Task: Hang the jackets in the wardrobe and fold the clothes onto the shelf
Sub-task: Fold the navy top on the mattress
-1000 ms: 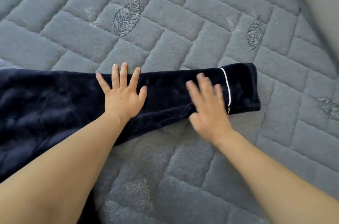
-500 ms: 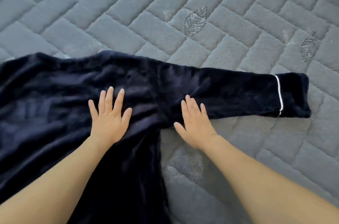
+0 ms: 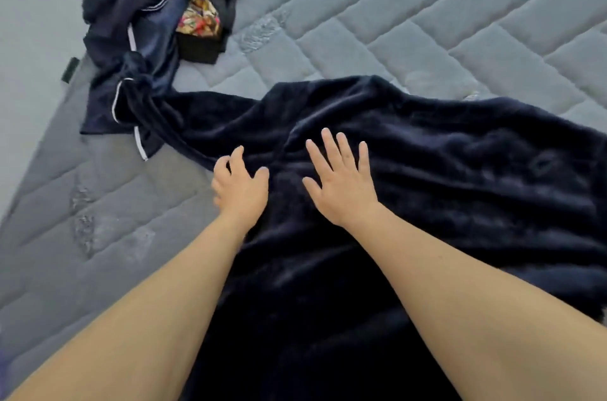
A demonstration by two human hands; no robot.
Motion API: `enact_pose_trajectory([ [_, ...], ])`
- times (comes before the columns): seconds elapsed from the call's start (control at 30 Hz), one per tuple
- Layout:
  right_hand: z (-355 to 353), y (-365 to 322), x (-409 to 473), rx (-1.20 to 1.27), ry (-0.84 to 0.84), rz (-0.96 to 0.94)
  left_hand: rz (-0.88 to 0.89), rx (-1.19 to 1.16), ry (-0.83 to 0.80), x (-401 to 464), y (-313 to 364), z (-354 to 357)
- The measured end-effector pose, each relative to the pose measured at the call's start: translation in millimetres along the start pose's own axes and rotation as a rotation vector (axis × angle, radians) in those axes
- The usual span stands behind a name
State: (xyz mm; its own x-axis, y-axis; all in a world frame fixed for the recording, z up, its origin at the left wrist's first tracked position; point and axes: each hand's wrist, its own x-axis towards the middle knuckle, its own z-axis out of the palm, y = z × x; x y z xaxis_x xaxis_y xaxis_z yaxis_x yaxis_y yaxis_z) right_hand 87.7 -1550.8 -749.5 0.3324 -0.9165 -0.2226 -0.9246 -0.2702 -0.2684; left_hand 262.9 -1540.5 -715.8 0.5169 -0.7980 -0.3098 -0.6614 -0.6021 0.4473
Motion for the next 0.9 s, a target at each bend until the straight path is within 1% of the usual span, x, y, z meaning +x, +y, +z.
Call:
enact_pose_trajectory([
  [0.07,7.7,-11.8,33.1,-0.03,0.024,0.049,-0.216,-0.302,0.127,30.3,-15.6,-19.5],
  [0.13,18.2,-14.1,55.1,-0.092,0.064,0.092,-0.408,-0.637,0.179,63.2,-32.3,-36.7],
  [0.2,31.2,-13.5,63.7,-0.138,0.139,0.116,-0.47,-0.885,0.207,93.6,-41.8,-50.7],
  [0.27,41.5,-13.0,68.3,-0.151,0.187,0.119,-0.484,-0.987,0.201,123.3,-41.3,-59.7],
  [0.37,42.7,-13.5,74.2,-0.164,0.192,0.114,-0.568,-0.973,0.105,151.7,-28.1,-67.7],
  [0.4,41.3,-13.3,75.9,-0.173,0.185,0.116,-0.609,-1.034,0.085,155.6,-24.6,-68.6],
  [0.47,38.5,-12.6,77.5,-0.184,0.16,0.125,-0.692,-1.25,0.078,145.2,-23.2,-73.3],
  [0.5,37.0,-12.3,76.2,-0.189,0.146,0.128,-0.733,-1.3,0.077,134.2,-29.6,-74.0],
  [0.53,35.5,-12.2,74.8,-0.191,0.138,0.131,-0.788,-1.284,0.059,122.4,-40.3,-74.6],
  [0.57,34.2,-12.2,74.0,-0.191,0.136,0.133,-0.852,-1.212,0.046,112.4,-52.9,-75.4],
  [0.6,33.3,-12.8,73.1,-0.192,0.132,0.133,-0.914,-1.128,0.069,103.7,-65.4,-77.8],
  [0.63,33.2,-12.9,72.9,-0.193,0.132,0.133,-0.936,-1.042,0.148,100.9,-76.9,-81.5],
  [0.67,34.1,-12.2,73.8,-0.195,0.14,0.136,-0.873,-0.951,0.224,105.7,-83.4,-86.5],
  [0.7,35.5,-11.9,74.7,-0.197,0.147,0.137,-0.75,-0.889,0.264,115.5,-83.8,-92.4],
  [0.73,37.0,-12.1,75.5,-0.201,0.151,0.135,-0.627,-0.846,0.257,128.0,-78.8,-100.4],
  [0.77,37.8,-12.4,75.9,-0.206,0.154,0.135,-0.563,-0.823,0.232,144.0,-73.1,-105.9],
  [0.83,37.9,-11.4,77.6,-0.219,0.169,0.142,-0.548,-0.772,0.165,174.4,-59.7,-111.3],
  [0.9,39.2,-11.9,76.9,-0.227,0.171,0.139,-0.479,-0.563,0.123,188.9,-56.2,-114.1],
])
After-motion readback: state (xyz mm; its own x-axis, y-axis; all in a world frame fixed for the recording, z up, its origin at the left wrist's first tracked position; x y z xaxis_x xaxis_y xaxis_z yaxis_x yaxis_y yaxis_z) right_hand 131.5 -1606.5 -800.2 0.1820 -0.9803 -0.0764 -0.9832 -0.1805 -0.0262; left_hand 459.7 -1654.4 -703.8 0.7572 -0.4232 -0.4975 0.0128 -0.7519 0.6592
